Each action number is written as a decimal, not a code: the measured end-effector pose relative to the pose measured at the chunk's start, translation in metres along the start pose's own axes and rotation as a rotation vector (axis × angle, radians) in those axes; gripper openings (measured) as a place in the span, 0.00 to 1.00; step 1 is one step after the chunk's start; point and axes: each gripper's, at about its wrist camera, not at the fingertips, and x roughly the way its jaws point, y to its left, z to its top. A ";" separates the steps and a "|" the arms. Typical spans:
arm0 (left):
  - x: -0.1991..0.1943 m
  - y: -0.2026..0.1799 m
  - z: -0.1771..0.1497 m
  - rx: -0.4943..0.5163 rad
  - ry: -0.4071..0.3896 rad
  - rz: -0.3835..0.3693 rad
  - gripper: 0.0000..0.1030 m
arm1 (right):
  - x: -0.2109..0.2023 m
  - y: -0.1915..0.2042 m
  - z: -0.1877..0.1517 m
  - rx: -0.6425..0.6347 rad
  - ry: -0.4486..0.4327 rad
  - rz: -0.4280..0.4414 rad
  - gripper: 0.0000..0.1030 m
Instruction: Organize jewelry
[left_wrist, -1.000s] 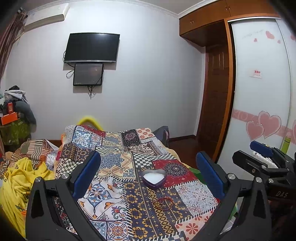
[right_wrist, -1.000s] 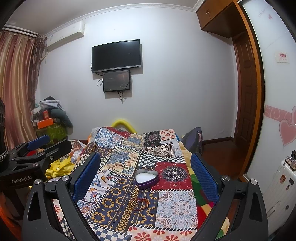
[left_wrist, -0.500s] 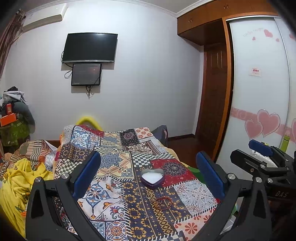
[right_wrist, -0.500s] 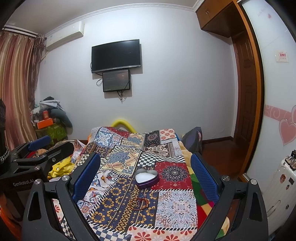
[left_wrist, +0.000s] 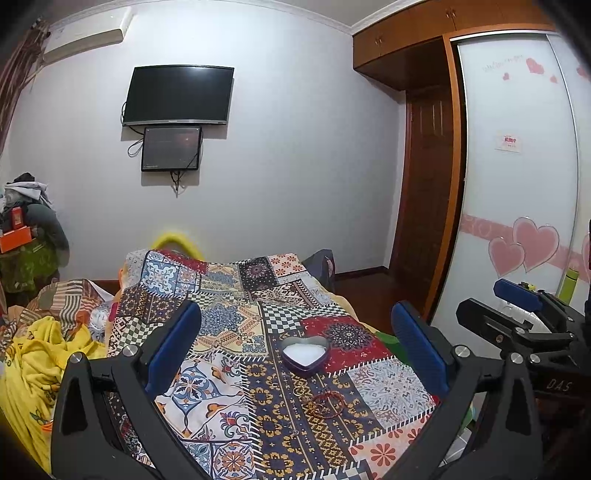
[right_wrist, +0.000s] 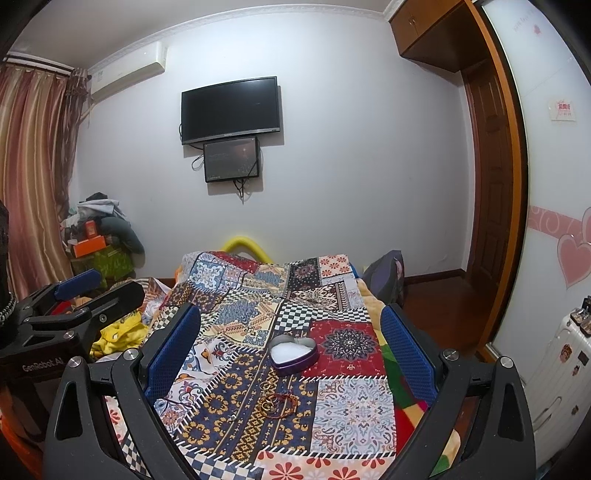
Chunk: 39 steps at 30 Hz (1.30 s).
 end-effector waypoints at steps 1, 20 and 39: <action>0.001 0.000 0.000 0.000 0.004 0.000 1.00 | 0.001 0.000 -0.001 0.000 0.002 0.000 0.94; 0.088 0.050 -0.057 -0.060 0.272 0.074 1.00 | 0.074 -0.015 -0.041 0.007 0.214 -0.033 0.94; 0.158 0.043 -0.153 -0.085 0.616 -0.085 0.51 | 0.146 -0.018 -0.112 -0.044 0.506 0.011 0.69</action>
